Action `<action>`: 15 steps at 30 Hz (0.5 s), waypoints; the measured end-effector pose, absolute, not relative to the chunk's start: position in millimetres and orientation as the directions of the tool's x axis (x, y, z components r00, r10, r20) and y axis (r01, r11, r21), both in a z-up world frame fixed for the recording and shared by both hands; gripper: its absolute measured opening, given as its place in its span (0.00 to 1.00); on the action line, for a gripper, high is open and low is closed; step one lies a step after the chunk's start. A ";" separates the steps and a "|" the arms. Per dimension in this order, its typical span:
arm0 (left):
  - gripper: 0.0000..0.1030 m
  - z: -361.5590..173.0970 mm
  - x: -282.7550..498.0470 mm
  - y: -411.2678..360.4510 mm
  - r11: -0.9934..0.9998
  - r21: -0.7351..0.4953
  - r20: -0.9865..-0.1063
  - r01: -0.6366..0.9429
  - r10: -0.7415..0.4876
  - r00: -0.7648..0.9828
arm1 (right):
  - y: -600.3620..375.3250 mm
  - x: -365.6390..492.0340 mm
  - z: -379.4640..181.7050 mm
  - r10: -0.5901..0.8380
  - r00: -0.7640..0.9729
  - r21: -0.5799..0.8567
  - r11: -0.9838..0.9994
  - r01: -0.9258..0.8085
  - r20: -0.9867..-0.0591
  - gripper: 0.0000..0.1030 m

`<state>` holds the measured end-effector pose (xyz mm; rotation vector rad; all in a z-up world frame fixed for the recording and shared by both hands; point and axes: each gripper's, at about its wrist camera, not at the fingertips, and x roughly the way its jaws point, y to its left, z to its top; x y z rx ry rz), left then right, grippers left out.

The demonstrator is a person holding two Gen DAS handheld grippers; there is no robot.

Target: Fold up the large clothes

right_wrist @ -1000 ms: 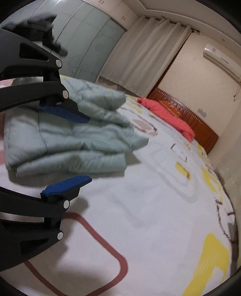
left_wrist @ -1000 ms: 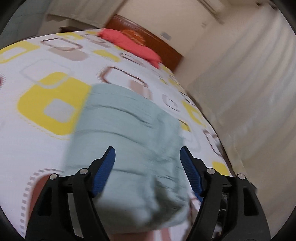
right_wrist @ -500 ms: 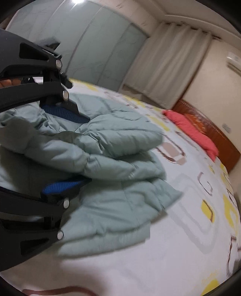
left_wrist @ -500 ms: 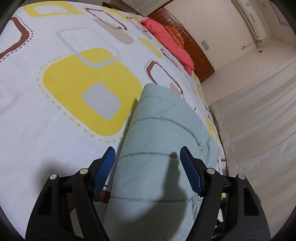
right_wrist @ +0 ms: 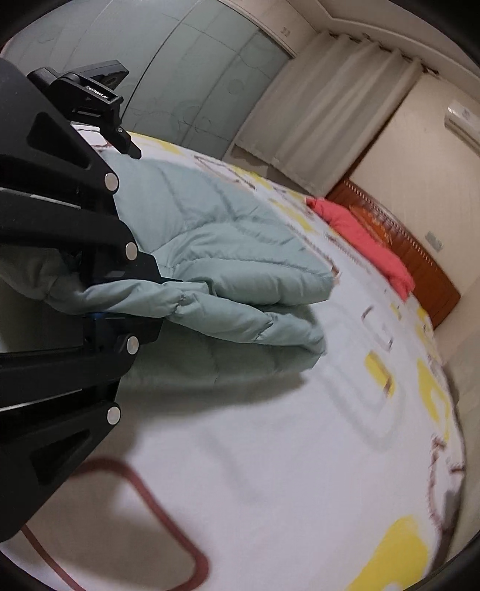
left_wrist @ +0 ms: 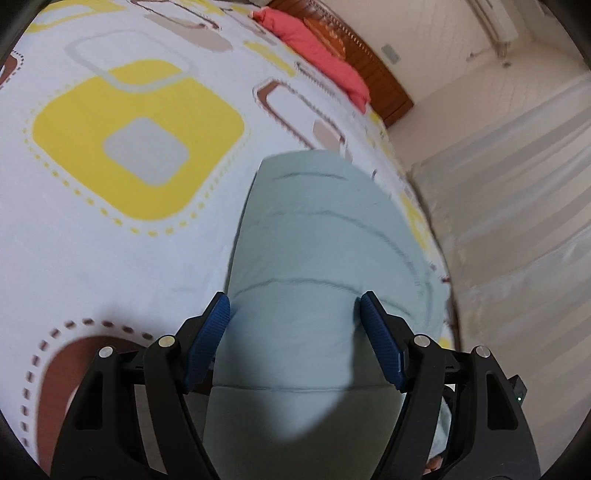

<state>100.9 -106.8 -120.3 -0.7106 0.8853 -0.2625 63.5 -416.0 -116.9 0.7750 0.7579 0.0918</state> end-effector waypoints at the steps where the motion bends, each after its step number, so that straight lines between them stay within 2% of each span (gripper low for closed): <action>1: 0.70 -123.8 101.0 -111.5 0.758 -0.648 -0.629 -0.075 -0.476 0.615 | -418.8 61.9 -122.0 0.346 0.733 0.668 0.718 0.196 -0.586 0.09; 7: 0.70 -138.6 106.4 -130.5 0.840 -0.539 -0.689 -0.064 -0.396 0.607 | -429.6 61.7 -151.0 0.380 0.729 0.712 0.670 0.207 -0.570 0.08; 10: 0.69 -141.5 107.0 -126.8 0.831 -0.553 -0.688 -0.060 -0.414 0.596 | -433.1 61.0 -153.7 0.398 0.730 0.737 0.642 0.211 -0.555 0.09; 13: 0.68 -133.6 101.4 -117.3 0.813 -0.579 -0.675 -0.056 -0.440 0.592 | -432.6 53.9 -140.7 0.376 0.730 0.714 0.665 0.217 -0.571 0.17; 15: 0.68 -122.2 93.0 -107.3 0.797 -0.602 -0.644 -0.053 -0.445 0.623 | -431.0 50.1 -131.0 0.339 0.738 0.688 0.689 0.228 -0.584 0.19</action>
